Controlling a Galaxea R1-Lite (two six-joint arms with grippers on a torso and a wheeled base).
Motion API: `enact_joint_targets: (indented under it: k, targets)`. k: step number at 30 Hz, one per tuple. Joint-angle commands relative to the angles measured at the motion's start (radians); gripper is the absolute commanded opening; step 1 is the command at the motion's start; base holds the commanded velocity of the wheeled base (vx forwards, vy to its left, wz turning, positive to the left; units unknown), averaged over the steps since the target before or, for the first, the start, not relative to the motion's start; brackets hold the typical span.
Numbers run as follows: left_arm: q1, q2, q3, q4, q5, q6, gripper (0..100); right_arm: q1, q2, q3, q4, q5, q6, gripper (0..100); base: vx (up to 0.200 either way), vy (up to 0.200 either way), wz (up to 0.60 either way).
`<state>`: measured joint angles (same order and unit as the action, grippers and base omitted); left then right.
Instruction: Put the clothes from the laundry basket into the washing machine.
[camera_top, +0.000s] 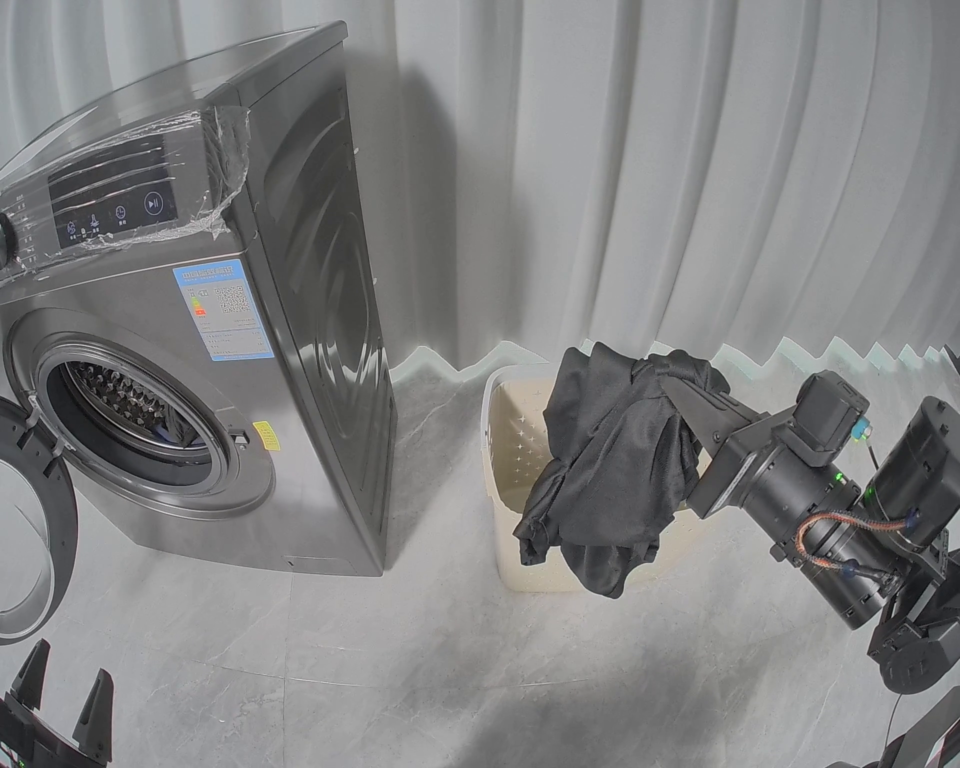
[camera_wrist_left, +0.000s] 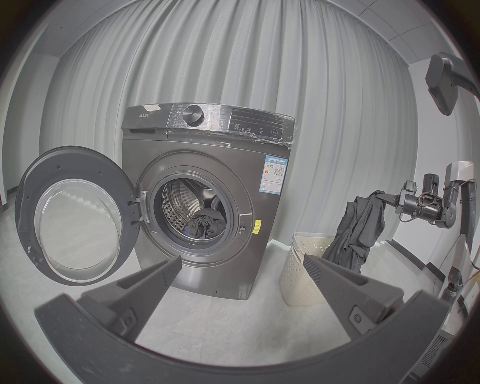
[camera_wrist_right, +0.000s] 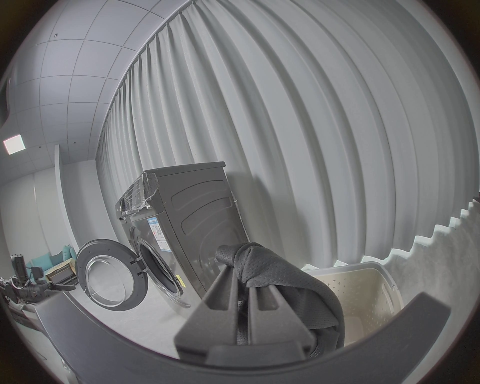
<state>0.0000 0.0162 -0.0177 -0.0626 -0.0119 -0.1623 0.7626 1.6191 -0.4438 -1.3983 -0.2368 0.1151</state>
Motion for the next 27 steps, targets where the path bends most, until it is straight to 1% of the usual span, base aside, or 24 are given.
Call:
enact_joint_targets:
  k: [1,6,10,16,19,27]
  targets:
    - [0.002,-0.016,0.018,0.000,0.000,0.000,100,0.006,0.005,-0.003,-0.001,0.001,0.001,0,0.000,0.200,0.00]
    - [0.002,-0.016,0.018,0.000,0.001,0.000,100,0.011,0.008,-0.006,-0.002,-0.001,0.001,0,0.000,0.200,0.00]
    - [0.002,-0.016,0.018,0.000,0.001,0.000,100,0.017,0.008,-0.012,-0.002,-0.010,0.000,0,0.000,0.200,0.00]
    - [0.000,-0.016,0.018,0.000,0.001,0.000,100,0.027,0.007,-0.012,-0.005,-0.010,0.000,0,0.000,0.200,0.00]
    - [0.000,-0.016,0.018,0.000,0.001,0.000,100,0.041,0.011,-0.012,-0.031,-0.010,-0.002,0,0.000,0.200,0.00]
    - [0.000,-0.016,0.018,0.000,0.001,0.000,100,0.044,0.027,-0.012,-0.042,-0.001,0.000,0,0.000,0.200,0.00]
